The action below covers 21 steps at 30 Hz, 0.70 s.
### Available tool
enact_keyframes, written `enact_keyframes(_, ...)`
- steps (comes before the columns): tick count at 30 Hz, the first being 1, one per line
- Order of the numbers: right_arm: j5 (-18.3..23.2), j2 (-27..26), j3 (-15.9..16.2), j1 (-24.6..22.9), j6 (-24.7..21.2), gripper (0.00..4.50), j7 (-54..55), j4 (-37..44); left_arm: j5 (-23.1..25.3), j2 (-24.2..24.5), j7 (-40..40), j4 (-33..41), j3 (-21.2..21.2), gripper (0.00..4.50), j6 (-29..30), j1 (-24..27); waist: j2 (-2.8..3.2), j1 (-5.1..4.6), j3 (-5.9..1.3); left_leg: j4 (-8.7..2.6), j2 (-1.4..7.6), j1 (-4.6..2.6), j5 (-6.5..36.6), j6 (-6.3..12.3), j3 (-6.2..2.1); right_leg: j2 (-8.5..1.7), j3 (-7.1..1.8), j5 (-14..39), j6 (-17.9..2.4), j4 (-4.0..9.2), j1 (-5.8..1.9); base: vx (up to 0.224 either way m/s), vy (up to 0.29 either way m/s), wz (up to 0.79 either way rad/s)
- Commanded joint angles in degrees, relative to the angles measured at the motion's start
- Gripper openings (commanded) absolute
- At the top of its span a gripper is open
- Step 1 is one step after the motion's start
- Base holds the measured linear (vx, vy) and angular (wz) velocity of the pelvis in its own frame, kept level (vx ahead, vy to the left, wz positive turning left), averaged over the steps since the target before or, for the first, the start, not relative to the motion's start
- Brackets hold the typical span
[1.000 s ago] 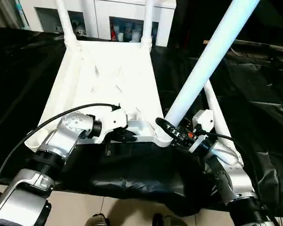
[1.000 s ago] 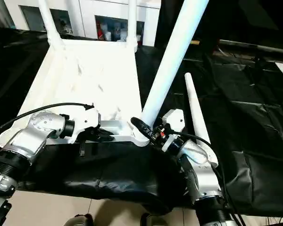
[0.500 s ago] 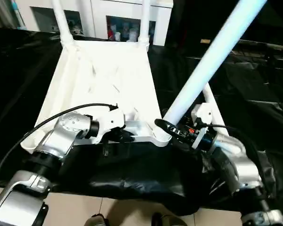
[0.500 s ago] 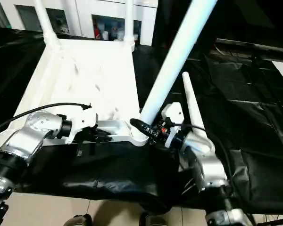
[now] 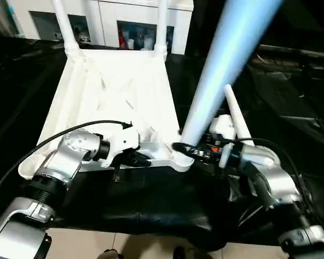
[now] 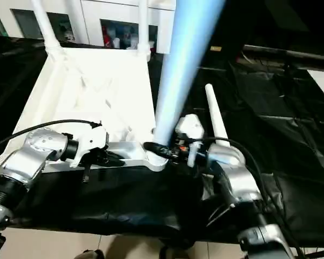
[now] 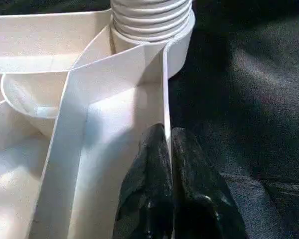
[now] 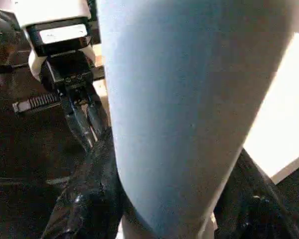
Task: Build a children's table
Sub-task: Pick table leg
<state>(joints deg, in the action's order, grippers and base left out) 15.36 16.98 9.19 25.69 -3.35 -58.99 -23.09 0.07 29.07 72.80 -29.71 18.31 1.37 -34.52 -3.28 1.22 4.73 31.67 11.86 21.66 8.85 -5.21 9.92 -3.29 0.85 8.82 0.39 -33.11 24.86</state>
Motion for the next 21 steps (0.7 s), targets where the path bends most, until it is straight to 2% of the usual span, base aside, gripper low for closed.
enact_keyframes(1,-5.22,0.64,5.63,-2.63,-4.43,1.86,-0.96,-7.38,-0.85,-0.32,0.18,2.11,0.25,0.00,0.29,0.40,0.37,-0.30,-2.10,-4.06,0.99,-0.76,23.40,0.40,0.04,-2.96,-1.52,27.53,-8.03,4.67,-1.78,0.000,0.000,0.00)
enact_keyframes(4,-6.42,-0.03,7.04,-0.12,-4.31,1.86,-1.37,-9.91,-1.19,0.03,0.58,3.51,0.16,0.00,1.18,1.24,0.35,-0.80,-1.88,-4.19,0.97,-0.61,24.14,0.21,-0.18,-3.03,-1.45,29.82,-7.39,4.85,-1.66,0.000,0.000,0.00)
enact_keyframes(7,-6.74,-0.13,7.06,0.27,-4.16,1.86,-1.69,-10.44,-1.16,0.04,0.64,3.74,0.08,0.00,1.30,1.45,0.00,-1.05,-1.75,-4.17,0.97,-0.67,24.67,0.29,-0.24,-3.01,-1.51,31.04,-6.79,4.99,-1.46,0.000,0.000,0.00)
enact_keyframes(11,-6.68,0.51,7.78,-0.03,-3.84,1.86,-4.79,-10.54,-1.47,0.50,1.65,4.33,-0.03,0.00,1.90,1.96,-0.18,-1.14,-1.58,-4.22,1.00,-0.77,25.64,0.32,-0.30,-3.02,-1.54,32.42,-6.23,5.19,-1.22,0.000,0.000,0.00)
enact_keyframes(18,-6.32,0.45,7.87,0.05,-2.73,1.86,-6.57,-11.73,-1.09,1.47,2.72,4.92,0.53,0.00,2.14,2.23,-0.32,-1.10,-1.71,-4.35,1.12,-0.54,23.73,0.67,-0.12,-2.85,-1.63,26.90,-7.60,4.65,-1.52,0.000,0.000,0.00)
enact_keyframes(21,-6.50,0.12,7.43,-0.01,-2.20,1.86,-5.98,-12.26,-0.93,1.39,2.38,4.81,0.47,0.00,2.15,2.15,-0.31,-1.13,-1.56,-4.39,1.09,-0.71,24.79,0.54,-0.08,-2.81,-1.61,27.80,-7.65,4.82,-1.35,0.000,0.000,0.00)
